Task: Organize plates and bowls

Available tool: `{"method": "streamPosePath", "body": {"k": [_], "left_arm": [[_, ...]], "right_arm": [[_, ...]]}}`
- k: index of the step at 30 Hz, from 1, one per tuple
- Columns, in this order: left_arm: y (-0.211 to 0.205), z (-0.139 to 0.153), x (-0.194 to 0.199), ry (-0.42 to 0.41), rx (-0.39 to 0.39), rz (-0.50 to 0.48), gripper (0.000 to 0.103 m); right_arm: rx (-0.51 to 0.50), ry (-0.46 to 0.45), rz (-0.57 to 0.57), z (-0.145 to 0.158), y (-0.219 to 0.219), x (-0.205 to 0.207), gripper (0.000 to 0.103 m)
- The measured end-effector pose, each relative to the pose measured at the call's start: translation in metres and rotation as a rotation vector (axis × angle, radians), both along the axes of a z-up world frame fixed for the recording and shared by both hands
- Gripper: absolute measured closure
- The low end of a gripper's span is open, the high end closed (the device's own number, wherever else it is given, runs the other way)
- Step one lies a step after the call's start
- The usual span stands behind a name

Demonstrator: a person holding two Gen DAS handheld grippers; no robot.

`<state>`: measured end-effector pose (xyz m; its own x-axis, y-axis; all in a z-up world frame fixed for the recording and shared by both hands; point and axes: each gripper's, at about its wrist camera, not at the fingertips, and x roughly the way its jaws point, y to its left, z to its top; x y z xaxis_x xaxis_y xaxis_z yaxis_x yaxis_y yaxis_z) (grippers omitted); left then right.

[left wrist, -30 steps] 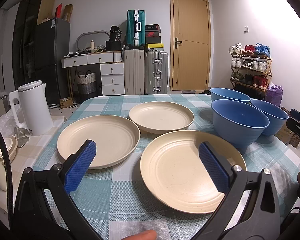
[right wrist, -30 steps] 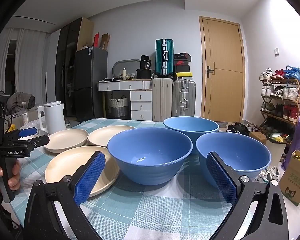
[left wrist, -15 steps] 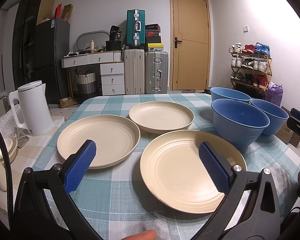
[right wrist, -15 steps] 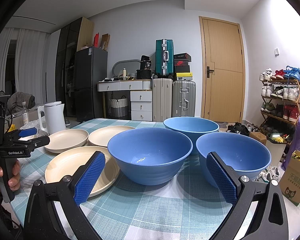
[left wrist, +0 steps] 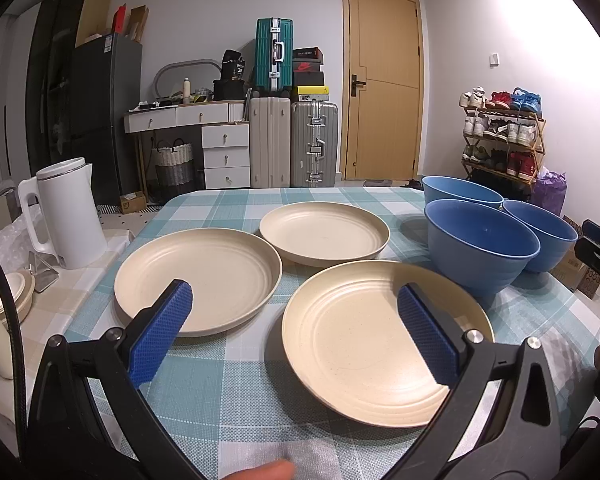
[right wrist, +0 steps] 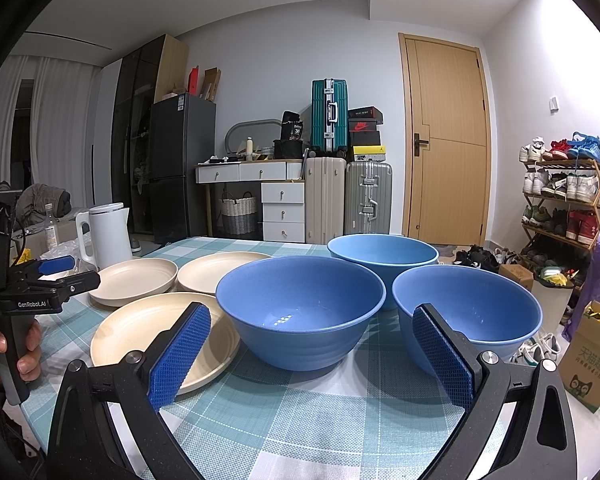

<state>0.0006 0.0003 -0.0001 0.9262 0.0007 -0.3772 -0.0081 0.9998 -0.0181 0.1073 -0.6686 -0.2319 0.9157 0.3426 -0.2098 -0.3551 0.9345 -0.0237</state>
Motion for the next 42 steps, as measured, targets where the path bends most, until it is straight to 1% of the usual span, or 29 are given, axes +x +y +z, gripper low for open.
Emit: {"method": "streamPosePath", "body": {"k": [22,26,28,33,42], "left_arm": [[0.0012,-0.0027,0.0004,-0.013,0.007,0.001,0.0],[0.0028,0.0033,-0.0062,-0.014,0.002,0.001,0.0],[0.0032,0.0027,-0.0061,-0.013,0.0,0.004,0.0],[0.0044,0.001,-0.0045,-0.007,-0.016,-0.001,0.0],[0.0059,0.001,-0.0059,-0.005,-0.02,-0.002,0.0]], "right_arm": [[-0.001,0.004,0.0,0.0001,0.0002,-0.0002,0.0],[0.0,0.001,-0.002,0.0,0.0001,-0.0001,0.0],[0.0,0.0,-0.002,0.0005,0.0055,-0.0012,0.0],[0.0,0.003,-0.002,-0.0011,0.0024,-0.0017,0.0],[-0.002,0.015,-0.007,-0.0022,0.0006,0.0061,0.0]]}}
